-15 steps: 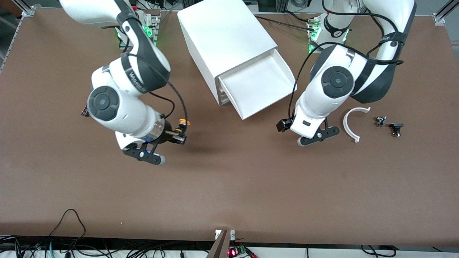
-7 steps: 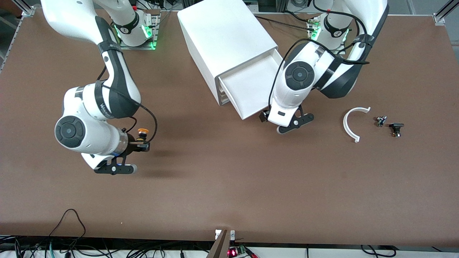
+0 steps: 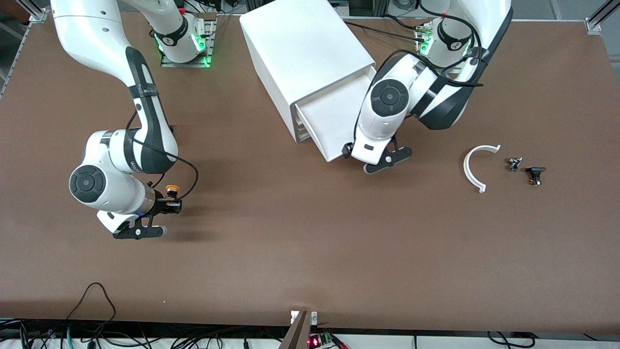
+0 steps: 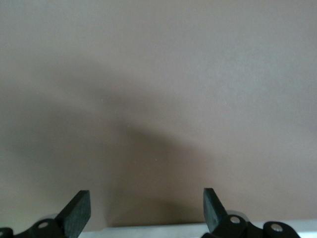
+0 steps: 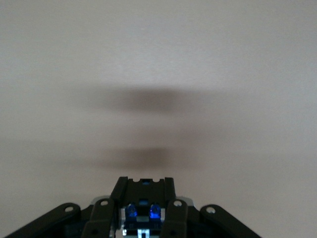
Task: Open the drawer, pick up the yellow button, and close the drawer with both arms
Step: 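Lift the orange button out with the right gripper while the left gripper pushes drawer, then push the drawer shut with the left gripper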
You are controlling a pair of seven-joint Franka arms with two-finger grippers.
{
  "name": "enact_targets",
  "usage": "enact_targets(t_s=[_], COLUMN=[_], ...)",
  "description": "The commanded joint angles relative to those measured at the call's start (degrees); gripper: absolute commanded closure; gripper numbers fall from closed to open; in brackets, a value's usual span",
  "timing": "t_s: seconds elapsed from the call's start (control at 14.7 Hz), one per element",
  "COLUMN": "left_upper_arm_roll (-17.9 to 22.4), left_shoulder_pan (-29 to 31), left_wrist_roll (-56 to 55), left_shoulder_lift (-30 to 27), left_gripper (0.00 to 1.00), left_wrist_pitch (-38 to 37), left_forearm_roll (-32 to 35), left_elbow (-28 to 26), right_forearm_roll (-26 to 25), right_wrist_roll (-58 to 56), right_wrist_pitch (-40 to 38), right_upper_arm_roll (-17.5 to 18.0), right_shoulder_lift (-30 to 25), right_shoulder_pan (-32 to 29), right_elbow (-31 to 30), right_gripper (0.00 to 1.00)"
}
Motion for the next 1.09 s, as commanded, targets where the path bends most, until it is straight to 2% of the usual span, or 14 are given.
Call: enact_targets(t_s=[0.0,0.41,0.54,0.61,0.68,0.82,0.95,1.02], left_upper_arm_roll=[-2.4,-8.2,-9.6,-10.7,-11.1,-11.8,-12.3,-12.3], left_shoulder_pan=[0.4,0.8,0.8,0.8,0.9,0.9,0.9,0.8], left_wrist_roll=[-3.7,-5.0,-5.0,-5.0,-5.1,-5.2,-5.2,-5.2], left_shoulder_lift=[-2.8,-3.5,-3.5,-3.5,-3.5,-3.5,-3.5,-3.5], left_gripper=[0.0,0.0,0.0,0.0,0.0,0.0,0.0,0.0], left_wrist_pitch=[1.0,0.7,0.6,0.6,0.6,0.3,0.3,0.3], left_forearm_roll=[1.6,1.0,0.8,0.4,-0.4,-3.0,-4.5,-5.3], left_elbow=[-3.5,-5.9,-6.2,-6.7,-6.7,-6.8,-6.8,-6.8], right_forearm_roll=[0.3,0.8,0.9,0.9,1.0,1.0,1.0,1.0], right_wrist_roll=[-3.9,-4.3,-4.3,-4.2,-3.8,-3.3,-3.3,-3.5], right_wrist_pitch=[6.8,14.3,15.5,15.5,15.5,15.5,15.3,14.9], right_upper_arm_roll=[0.2,0.3,0.3,0.3,0.3,0.3,0.3,0.3], right_shoulder_lift=[-1.8,1.0,2.2,2.2,2.2,2.2,2.0,1.7], right_shoulder_pan=[-2.0,-3.9,-4.6,-4.6,-4.7,-4.7,-4.6,-4.6], right_elbow=[-6.6,-11.4,-11.5,-11.5,-11.4,-11.3,-10.9,-10.7], right_gripper=[1.0,1.0,0.96,0.9,0.75,0.22,0.01,0.01])
